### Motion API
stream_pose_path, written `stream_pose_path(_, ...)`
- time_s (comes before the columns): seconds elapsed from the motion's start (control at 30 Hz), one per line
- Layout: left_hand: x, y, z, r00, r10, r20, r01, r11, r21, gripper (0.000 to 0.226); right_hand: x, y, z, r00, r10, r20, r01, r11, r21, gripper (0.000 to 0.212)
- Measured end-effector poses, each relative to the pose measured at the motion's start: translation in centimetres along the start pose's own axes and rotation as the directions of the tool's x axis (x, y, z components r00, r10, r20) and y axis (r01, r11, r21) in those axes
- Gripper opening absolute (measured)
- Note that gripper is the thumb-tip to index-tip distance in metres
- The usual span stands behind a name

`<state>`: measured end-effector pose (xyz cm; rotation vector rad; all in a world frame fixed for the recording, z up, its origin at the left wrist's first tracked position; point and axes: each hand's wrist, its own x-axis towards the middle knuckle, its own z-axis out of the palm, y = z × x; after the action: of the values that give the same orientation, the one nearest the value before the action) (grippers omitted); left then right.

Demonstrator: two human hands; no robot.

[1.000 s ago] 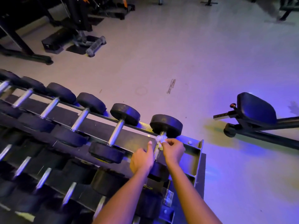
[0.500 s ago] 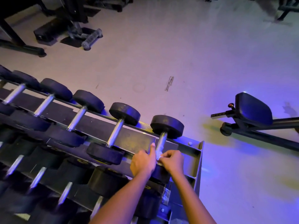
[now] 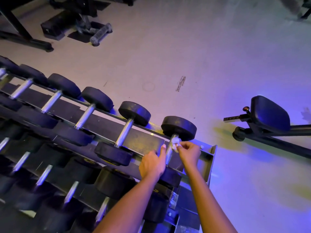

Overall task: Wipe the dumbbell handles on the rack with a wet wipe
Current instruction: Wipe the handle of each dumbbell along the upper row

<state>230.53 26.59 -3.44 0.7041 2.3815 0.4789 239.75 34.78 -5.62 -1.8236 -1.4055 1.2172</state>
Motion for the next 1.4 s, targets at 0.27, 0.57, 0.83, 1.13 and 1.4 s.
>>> stream_pose_path(0.27,0.1,-0.1,0.2,1.0,-0.007,0.003,0.007,0.999,-0.033,0.064,-3.0,3.6,-0.6,0.968,0.018,0.251,0.019,0.99,-0.143,0.022)
stream_pose_path(0.57,0.1,-0.1,0.2,1.0,-0.026,0.007,0.026,0.999,-0.04,0.066,-0.8,0.4,-0.7,0.996,0.067,-0.061,-0.063,0.996,0.055,0.013)
stream_pose_path(0.83,-0.1,0.1,-0.1,1.0,-0.013,-0.004,0.012,0.999,-0.048,0.058,-2.5,2.2,1.1,0.999,0.03,0.025,-0.03,0.999,0.014,0.016)
stream_pose_path(1.13,-0.1,0.1,0.0,1.0,-0.006,-0.006,0.005,0.999,-0.045,0.059,-1.4,0.9,0.1,0.999,-0.045,0.016,0.045,0.997,-0.064,0.015)
stream_pose_path(1.4,-0.1,-0.1,0.1,1.0,0.004,-0.009,-0.005,0.999,-0.038,0.062,-1.6,-0.2,-1.2,0.965,-0.093,0.243,0.106,0.994,-0.04,0.011)
